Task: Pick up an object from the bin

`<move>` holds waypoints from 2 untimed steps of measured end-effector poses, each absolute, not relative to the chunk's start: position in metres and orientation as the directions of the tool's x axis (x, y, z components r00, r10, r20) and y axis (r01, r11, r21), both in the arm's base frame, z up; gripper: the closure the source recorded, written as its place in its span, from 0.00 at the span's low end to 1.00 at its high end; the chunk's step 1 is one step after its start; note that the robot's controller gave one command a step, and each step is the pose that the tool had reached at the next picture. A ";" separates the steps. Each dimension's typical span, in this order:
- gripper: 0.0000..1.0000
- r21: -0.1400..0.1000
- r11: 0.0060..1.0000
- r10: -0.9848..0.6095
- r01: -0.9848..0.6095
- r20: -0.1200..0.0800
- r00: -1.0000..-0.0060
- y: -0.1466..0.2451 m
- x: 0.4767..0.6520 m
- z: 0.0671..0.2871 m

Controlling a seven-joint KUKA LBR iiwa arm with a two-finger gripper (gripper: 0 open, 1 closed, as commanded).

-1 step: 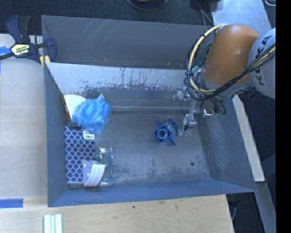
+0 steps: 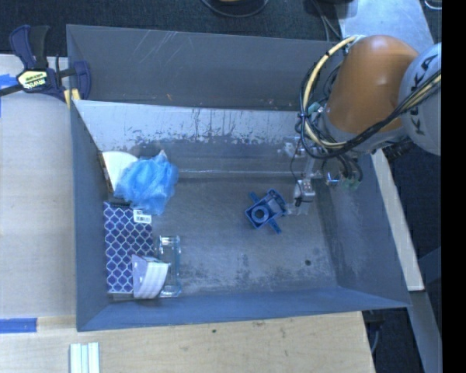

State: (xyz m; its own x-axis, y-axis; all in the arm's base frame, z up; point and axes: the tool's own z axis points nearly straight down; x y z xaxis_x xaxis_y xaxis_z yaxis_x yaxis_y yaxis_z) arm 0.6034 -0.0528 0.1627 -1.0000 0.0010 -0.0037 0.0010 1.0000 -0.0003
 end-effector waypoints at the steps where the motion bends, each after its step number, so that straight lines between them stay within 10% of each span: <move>1: 0.00 0.000 0.999 0.054 0.054 -0.002 -0.999 0.006 0.571 0.079; 2: 0.00 0.001 0.998 0.067 0.067 -0.003 -0.998 0.014 0.580 0.067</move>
Offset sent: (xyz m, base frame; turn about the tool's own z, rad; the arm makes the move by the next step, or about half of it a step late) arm -0.0131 0.0607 -0.0804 0.0744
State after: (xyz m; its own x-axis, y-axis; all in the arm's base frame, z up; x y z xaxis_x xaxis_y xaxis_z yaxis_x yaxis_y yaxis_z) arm 0.5797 0.0142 0.0666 -0.9978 0.0669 -0.0033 0.0669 0.9978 0.0009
